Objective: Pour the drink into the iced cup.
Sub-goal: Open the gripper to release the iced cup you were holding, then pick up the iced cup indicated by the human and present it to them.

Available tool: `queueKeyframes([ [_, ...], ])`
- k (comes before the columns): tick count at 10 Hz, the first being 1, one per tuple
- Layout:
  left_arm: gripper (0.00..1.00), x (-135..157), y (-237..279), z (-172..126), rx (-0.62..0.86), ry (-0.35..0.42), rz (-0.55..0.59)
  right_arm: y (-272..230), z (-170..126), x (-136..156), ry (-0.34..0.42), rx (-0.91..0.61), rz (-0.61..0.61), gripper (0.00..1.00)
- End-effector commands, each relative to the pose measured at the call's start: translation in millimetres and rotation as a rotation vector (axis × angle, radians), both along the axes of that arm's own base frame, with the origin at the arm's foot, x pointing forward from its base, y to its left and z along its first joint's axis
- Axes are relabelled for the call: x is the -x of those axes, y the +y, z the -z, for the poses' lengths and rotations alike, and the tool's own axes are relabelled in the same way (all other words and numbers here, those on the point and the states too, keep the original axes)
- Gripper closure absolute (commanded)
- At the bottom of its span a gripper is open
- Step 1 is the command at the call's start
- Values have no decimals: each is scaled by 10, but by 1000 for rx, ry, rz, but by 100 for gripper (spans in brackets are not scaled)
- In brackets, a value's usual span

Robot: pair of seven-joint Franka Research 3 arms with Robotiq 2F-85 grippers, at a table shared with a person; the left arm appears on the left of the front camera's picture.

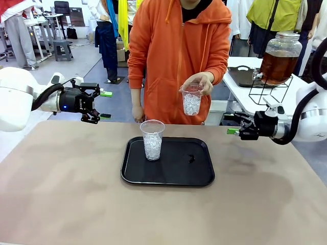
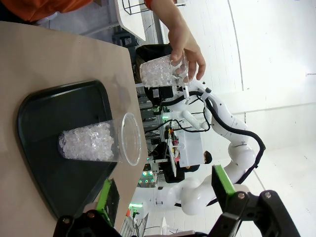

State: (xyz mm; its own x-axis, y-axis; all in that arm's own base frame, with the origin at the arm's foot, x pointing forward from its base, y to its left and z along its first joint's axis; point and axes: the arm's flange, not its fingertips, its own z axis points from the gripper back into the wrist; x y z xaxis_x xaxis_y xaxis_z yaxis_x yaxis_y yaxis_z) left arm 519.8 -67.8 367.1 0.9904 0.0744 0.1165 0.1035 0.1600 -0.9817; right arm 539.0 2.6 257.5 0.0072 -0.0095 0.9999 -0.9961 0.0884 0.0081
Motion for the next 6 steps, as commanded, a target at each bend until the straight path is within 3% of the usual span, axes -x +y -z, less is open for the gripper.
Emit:
queueKeyframes([
  [1, 0, 15, 5, -16, 0, -5, -1, -39, 20, 48, -8, 3, -28, 0],
  [6, 0, 15, 5, -16, 0, -5, -1, -19, 37, 20, 8, -2, -6, 0],
])
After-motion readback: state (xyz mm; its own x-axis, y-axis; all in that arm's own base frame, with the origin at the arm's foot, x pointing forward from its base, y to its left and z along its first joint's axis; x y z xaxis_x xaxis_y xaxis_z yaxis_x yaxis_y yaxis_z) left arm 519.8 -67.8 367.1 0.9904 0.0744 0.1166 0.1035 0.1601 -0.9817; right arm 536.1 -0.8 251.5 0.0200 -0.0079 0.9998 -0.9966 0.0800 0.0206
